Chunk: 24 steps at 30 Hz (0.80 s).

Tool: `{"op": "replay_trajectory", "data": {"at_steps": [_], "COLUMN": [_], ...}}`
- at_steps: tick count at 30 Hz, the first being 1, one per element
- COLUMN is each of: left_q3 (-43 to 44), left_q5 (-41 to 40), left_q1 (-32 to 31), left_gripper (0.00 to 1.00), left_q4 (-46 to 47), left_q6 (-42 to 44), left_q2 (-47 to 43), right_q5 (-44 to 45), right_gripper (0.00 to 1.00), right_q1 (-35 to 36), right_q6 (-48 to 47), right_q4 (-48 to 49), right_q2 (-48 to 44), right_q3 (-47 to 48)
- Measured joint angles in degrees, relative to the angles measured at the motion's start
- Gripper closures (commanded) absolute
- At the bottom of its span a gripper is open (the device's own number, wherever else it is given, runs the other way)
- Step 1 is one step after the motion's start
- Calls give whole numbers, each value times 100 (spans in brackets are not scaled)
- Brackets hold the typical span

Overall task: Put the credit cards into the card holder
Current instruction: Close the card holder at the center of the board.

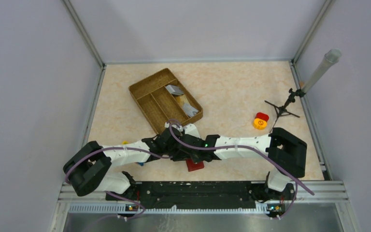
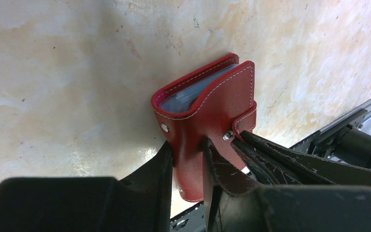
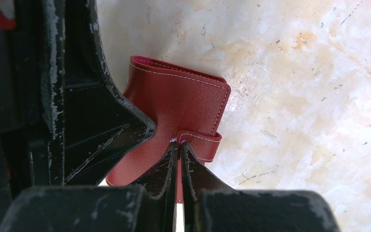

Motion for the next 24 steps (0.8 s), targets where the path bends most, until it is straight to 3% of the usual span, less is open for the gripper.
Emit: {"op": "replay_trajectory", "data": {"at_steps": [24], "left_q3": [0], "left_q5": [2], "left_q1": [2], "left_gripper": [82], "left_q4": [-2], "left_q6": [2], "left_q2": [0], "right_q5": [-57], "right_gripper": [100], "right_q1": [7], "right_q6": [-44], "right_q4": [31], "right_q2": [-2], "right_q3": [-4]}}
